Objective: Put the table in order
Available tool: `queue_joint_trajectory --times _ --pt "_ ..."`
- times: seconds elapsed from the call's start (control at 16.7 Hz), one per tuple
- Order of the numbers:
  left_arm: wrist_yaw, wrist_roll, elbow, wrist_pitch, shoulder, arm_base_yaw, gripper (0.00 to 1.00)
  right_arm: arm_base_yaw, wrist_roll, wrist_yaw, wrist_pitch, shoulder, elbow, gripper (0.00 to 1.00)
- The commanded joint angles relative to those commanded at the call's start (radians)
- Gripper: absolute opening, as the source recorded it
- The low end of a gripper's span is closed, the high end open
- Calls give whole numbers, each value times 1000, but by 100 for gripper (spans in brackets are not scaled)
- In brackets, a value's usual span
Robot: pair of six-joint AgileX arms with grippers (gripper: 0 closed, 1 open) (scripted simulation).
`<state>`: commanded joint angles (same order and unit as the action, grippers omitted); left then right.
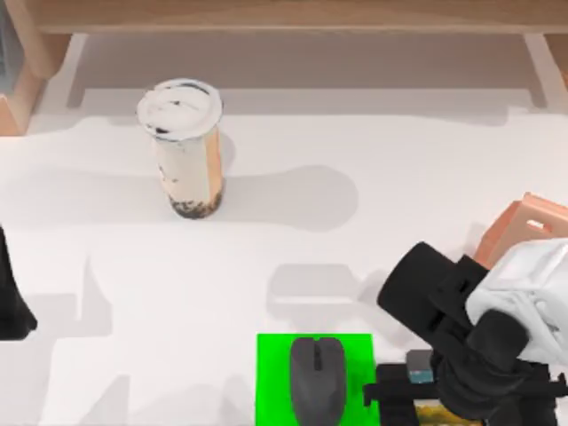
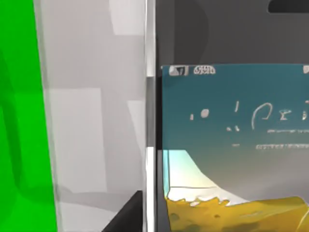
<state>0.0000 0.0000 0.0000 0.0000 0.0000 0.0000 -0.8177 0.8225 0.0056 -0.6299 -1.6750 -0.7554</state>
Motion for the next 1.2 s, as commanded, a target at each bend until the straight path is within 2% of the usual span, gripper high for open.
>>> queue_joint_trajectory --times 0.24,0.3,0.72,1.2 --pt "0 0 0 0 0 0 100 0 0 0 0 0 0 2" --pt "0 0 0 0 0 0 100 0 0 0 0 0 0 0" --pt "0 0 0 0 0 0 100 0 0 0 0 0 0 0" --pt "0 0 0 0 0 0 100 0 -10 18 -176 99 -77 0"
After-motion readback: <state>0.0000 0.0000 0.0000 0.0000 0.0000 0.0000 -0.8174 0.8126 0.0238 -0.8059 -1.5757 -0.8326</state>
